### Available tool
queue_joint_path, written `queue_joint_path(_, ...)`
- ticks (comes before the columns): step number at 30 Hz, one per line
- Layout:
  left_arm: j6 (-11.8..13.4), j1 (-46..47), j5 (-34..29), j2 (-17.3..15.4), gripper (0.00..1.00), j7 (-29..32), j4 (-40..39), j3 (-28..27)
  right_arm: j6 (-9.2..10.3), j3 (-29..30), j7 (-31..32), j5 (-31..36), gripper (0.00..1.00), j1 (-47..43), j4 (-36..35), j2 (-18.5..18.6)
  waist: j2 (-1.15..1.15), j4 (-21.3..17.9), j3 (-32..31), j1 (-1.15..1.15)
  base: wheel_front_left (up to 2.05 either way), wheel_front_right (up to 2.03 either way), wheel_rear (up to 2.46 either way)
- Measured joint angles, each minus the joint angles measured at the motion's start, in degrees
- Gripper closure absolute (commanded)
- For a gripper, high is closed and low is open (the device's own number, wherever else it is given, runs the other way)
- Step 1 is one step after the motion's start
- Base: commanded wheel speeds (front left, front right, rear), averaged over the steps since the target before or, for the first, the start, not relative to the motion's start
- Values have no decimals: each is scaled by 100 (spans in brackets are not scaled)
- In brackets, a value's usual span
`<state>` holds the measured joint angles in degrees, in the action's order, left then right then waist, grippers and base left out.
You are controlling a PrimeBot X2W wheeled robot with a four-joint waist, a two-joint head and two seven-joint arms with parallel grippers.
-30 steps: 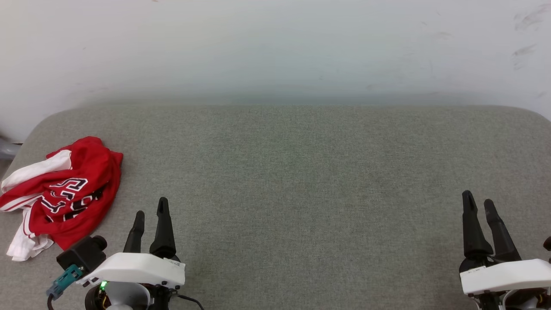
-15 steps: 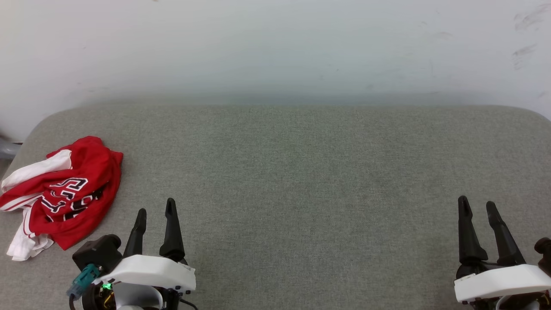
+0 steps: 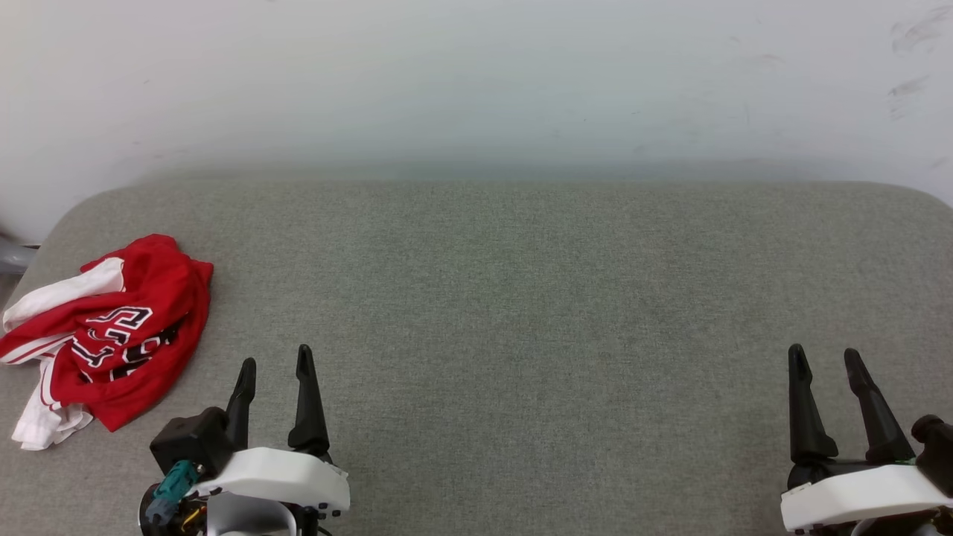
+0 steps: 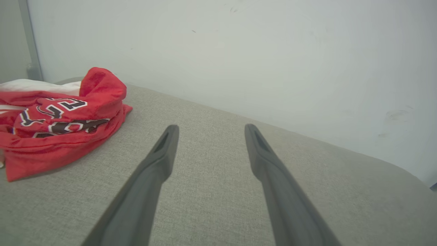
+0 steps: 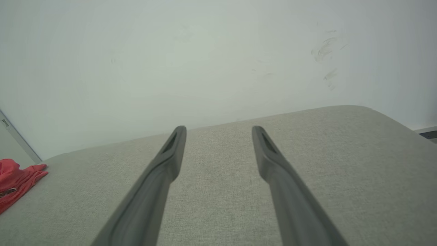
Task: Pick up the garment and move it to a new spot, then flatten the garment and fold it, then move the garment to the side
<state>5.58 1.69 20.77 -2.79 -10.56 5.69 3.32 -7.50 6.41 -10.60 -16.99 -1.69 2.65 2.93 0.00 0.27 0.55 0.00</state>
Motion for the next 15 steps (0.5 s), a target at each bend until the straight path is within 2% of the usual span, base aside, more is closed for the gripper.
queue_joint_path(15,54,-30,-671,-1,0,-178,1,69,0,25,-162,721,0,-76,-80,0,0,5,12,0,0,0,0)
